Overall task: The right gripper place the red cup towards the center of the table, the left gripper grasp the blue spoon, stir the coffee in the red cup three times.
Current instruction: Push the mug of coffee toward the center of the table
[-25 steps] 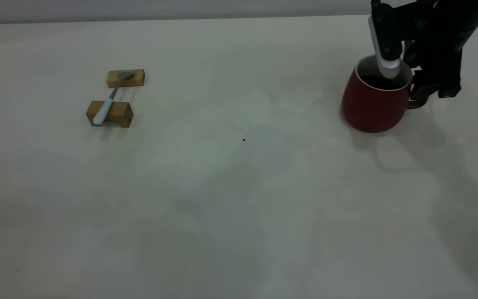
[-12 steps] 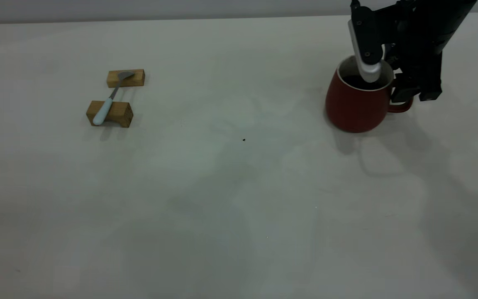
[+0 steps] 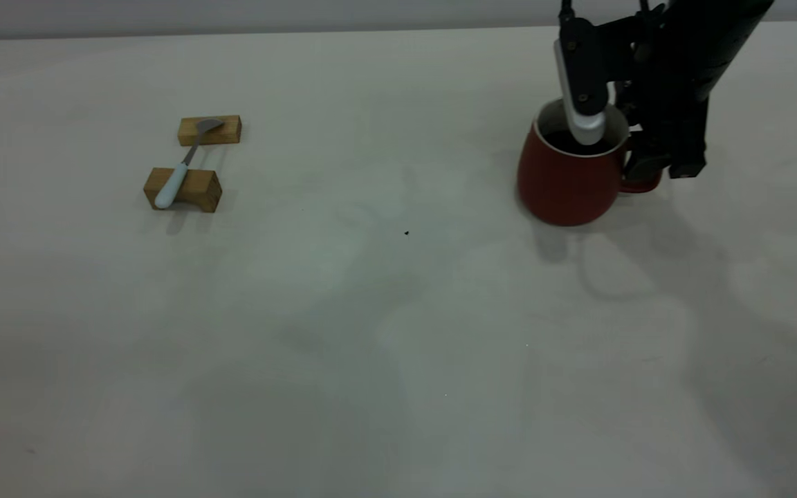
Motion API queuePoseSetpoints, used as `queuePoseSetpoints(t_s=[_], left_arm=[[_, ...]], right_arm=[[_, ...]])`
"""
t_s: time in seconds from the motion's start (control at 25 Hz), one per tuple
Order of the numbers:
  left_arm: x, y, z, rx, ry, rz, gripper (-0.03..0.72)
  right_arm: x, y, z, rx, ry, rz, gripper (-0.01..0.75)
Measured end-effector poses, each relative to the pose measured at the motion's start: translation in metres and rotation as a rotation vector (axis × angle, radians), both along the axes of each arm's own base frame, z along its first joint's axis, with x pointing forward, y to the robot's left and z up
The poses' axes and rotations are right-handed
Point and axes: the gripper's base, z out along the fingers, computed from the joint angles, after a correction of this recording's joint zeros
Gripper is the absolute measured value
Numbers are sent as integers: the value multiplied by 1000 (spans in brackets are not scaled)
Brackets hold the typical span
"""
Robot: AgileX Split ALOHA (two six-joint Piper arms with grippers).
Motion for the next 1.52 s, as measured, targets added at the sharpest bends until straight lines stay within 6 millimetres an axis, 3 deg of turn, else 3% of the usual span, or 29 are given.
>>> queuePoseSetpoints(t_s=[0.32,1.52], left_arm=[[0,0,0,0,0,0,571],[0,0,0,0,0,0,571]], right_arm=[[-4,14,-2,36,10,-16,521],[-16,68,1,208,-25,-102,519]])
